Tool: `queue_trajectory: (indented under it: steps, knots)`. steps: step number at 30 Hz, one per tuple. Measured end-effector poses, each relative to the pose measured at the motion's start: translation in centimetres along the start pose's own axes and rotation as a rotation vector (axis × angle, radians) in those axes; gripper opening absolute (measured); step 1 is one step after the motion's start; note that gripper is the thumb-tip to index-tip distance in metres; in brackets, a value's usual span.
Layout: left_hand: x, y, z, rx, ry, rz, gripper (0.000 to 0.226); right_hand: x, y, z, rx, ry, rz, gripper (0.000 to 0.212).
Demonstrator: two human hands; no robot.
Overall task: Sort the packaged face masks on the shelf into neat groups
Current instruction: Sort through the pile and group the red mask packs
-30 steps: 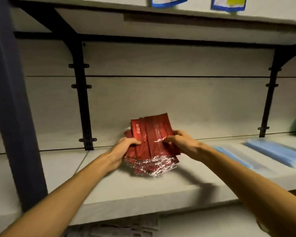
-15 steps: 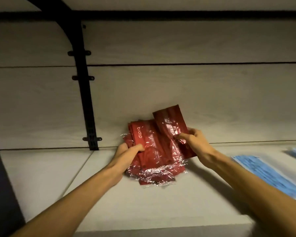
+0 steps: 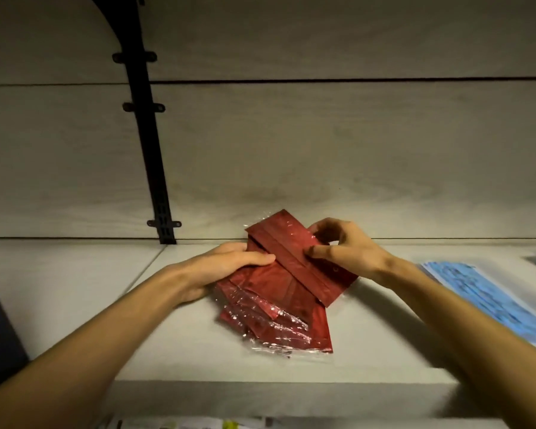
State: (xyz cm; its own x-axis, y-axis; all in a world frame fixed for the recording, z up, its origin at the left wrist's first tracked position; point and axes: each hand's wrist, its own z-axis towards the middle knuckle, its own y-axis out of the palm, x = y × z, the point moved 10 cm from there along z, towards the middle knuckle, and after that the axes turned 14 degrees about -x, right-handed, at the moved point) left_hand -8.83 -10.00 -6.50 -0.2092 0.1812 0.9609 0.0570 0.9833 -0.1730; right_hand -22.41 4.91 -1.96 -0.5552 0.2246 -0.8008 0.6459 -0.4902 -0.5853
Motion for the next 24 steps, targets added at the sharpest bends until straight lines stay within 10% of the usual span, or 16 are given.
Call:
queue_trajectory:
  steps: [5,10,16,24]
  knots:
    - [0.1,0.5,-0.3,-0.04,0.011,-0.01,0.063,1.1,-0.8,-0.1,0.099,0.065,0.085,0.05]
    - [0.3,1.0,-0.6,-0.1,0.029,-0.036,0.054,2.3,-4.1,-1.3,0.315,0.159,-0.044,0.004]
    - [0.1,-0.2,-0.4,-0.039,0.062,-0.104,0.042,4.9,-7.4,-3.2,0.599,0.217,0.305,0.023]
    - [0.7,-2.1,0.1,0.121,0.199,-0.168,0.043,3.0,-4.7,-2.2,0.461,0.154,0.456,0.017]
